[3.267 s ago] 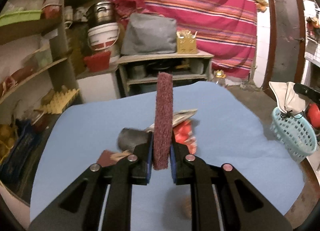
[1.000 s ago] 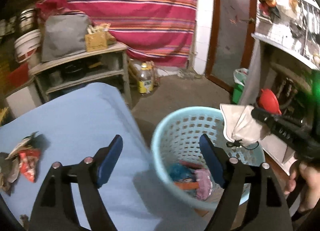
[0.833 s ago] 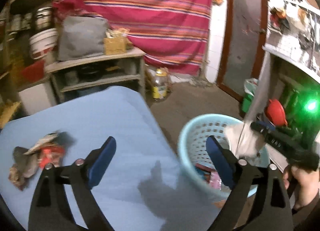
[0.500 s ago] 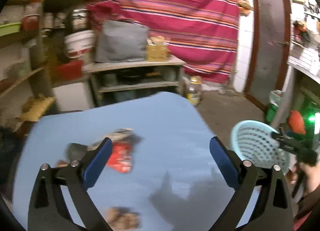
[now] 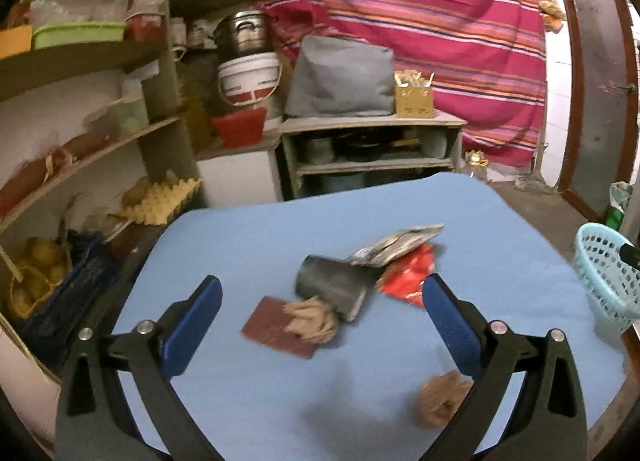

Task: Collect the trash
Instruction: 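Move back to the table and grasp crumpled brown paper with the right tool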

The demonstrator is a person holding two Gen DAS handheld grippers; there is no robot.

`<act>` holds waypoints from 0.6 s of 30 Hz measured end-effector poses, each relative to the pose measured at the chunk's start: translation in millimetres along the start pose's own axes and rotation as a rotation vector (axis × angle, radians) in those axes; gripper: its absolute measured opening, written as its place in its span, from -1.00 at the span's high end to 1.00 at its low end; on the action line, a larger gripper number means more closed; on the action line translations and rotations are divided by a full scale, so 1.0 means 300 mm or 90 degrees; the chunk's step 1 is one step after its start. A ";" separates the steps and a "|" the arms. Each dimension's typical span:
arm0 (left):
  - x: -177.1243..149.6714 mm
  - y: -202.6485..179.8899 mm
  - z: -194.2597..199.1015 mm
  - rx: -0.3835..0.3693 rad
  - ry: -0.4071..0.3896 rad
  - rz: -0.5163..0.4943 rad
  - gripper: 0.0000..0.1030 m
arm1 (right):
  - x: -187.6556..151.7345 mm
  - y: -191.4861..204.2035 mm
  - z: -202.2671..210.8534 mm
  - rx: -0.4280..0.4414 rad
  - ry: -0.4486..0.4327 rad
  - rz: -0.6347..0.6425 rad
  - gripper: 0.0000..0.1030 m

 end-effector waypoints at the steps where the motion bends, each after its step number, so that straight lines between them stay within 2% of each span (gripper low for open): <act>1: -0.013 0.008 -0.005 0.000 0.002 0.004 -0.90 | -0.012 0.038 0.005 0.008 -0.003 0.009 -0.92; 5: -0.091 0.057 -0.029 0.004 0.018 0.024 -0.90 | -0.082 0.205 0.009 0.041 -0.002 0.058 -0.92; 9: -0.147 0.135 -0.050 -0.008 0.041 0.070 -0.90 | -0.156 0.336 -0.023 0.061 0.021 0.101 -0.92; 18: -0.235 0.258 -0.033 0.036 0.055 0.089 -0.90 | -0.294 0.482 -0.097 0.096 0.090 0.114 -0.92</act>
Point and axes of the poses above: each gripper's, at about its wrist camera, not at the fingertips, and z roughly against the way its jaws point, y to its left, x to its top, the point moved 9 cm from there along -z, roughly the way its jaws point, and after that the axes turned 12 degrees about -z, right-handed, at the moved point
